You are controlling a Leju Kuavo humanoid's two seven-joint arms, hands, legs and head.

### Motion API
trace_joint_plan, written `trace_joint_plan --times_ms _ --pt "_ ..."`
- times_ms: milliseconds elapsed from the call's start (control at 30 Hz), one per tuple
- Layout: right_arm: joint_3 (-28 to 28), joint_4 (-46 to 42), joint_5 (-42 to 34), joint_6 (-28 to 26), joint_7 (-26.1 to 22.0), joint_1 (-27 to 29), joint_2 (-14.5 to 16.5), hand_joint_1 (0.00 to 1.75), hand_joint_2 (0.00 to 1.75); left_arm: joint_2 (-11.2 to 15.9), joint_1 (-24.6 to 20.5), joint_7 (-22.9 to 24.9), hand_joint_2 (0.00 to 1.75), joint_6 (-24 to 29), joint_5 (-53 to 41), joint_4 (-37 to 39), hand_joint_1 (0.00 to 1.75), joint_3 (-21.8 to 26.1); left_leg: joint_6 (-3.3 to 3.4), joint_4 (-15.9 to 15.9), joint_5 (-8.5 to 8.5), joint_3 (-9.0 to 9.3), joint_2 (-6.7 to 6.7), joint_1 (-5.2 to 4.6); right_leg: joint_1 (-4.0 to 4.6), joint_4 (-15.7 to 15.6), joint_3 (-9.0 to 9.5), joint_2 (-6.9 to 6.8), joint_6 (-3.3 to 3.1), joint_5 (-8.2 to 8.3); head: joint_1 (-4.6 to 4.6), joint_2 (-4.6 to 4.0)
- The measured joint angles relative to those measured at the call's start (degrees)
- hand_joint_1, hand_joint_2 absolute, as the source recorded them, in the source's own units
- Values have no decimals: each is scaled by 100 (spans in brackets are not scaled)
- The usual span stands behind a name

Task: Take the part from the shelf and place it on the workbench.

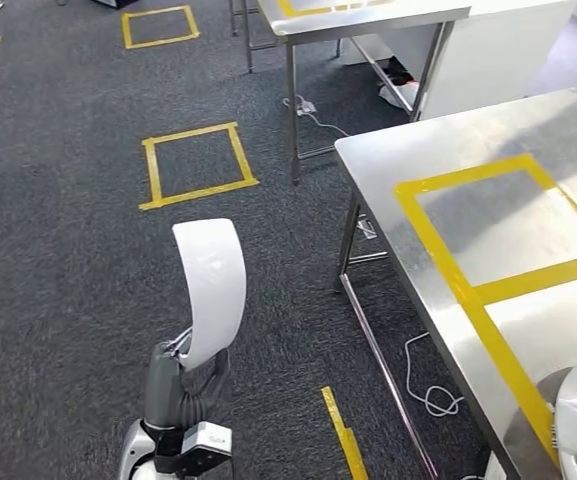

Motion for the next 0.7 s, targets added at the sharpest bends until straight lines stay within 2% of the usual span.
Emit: trace_joint_plan --times_ms 67,100,133,167,233,267,300,367,400,467,500,533,567,600,633,667,700 --pt "5 0 7 1 1 5 -1 0 175 -3 9 -1 175 -1 -1 -11 175 19 8 -1 -203 208 144 7 -6 333 -479 -85 35 -444 1 0" --pt "6 0 14 1 2 23 -2 0 175 -4 11 -2 175 -1 -2 -18 175 26 7 -2 -313 336 203 13 -10 317 -637 -94 47 -647 3 0" --pt "6 0 23 1 6 42 -3 0 175 -5 11 -3 175 -1 -3 -27 175 31 2 -3 -431 484 263 19 -13 177 -735 -112 51 -713 4 0" --pt "7 0 33 1 12 56 -5 0 175 -8 11 -5 175 -1 -5 -39 175 35 -5 -8 -553 632 326 24 -11 -58 -790 -165 45 -569 5 0" --pt "9 1 53 1 26 67 -7 0 175 -10 14 -20 175 -2 -15 -63 175 43 -34 -11 -783 885 448 12 19 -618 -851 -442 -11 310 6 0" --pt "14 2 62 2 32 64 -6 0 175 -9 17 -33 175 -5 -20 -80 175 50 -60 -17 -860 957 503 -4 40 -801 -853 -536 -50 703 -3 0" --pt "21 3 74 2 34 54 -5 0 175 -6 19 -50 175 -8 -25 -101 175 59 -86 -32 -907 1008 554 -19 56 -902 -852 -577 -86 949 -4 1" --pt "36 3 100 2 36 40 -4 0 175 0 8 -90 175 -13 -46 -165 175 76 -140 6 -885 1027 616 -27 39 -967 -770 -432 -122 928 -11 1" --pt "40 2 114 2 35 41 -5 0 175 2 -1 -111 175 -10 -60 -191 175 81 -166 144 -816 974 570 -19 14 -1014 -709 -361 -128 899 -13 1" --pt "41 1 139 3 36 41 -8 0 175 12 -6 -152 175 1 -88 -219 175 87 -233 732 -738 654 367 18 -33 -1112 -547 -223 -136 844 -30 1" --pt "42 0 151 3 36 36 -9 0 175 19 0 -167 175 10 -102 -221 175 91 -265 1088 -810 408 259 42 -45 -1148 -471 -150 -140 808 -38 1" --pt "45 0 162 3 37 28 -9 0 175 28 6 -179 175 20 -116 -225 175 94 -290 1375 -986 162 206 65 -56 -1167 -400 -74 -143 768 -41 1" --pt "50 0 171 3 37 24 -9 0 175 38 11 -187 175 31 -131 -230 175 96 -306 1547 -1185 -45 185 86 -65 -1176 -326 10 -146 720 -41 0" --pt "57 0 179 3 37 25 -9 0 175 48 13 -193 175 40 -149 -239 175 97 -314 1587 -1321 -189 178 103 -72 -1179 -245 95 -147 668 -42 1" --pt "67 0 188 4 38 27 -9 0 175 57 12 -199 175 49 -164 -251 175 97 -314 1480 -1299 -257 169 116 -76 -1180 -159 179 -143 614 -41 1" --pt "77 0 197 6 38 28 -9 0 175 65 11 -204 175 55 -178 -268 175 97 -313 1231 -1078 -261 129 128 -82 -1180 -69 262 -135 560 -40 1" --pt "84 0 205 8 39 28 -9 0 175 72 10 -209 175 58 -191 -283 175 97 -315 894 -715 -229 27 140 -89 -1185 -18 335 -120 512 -41 1"
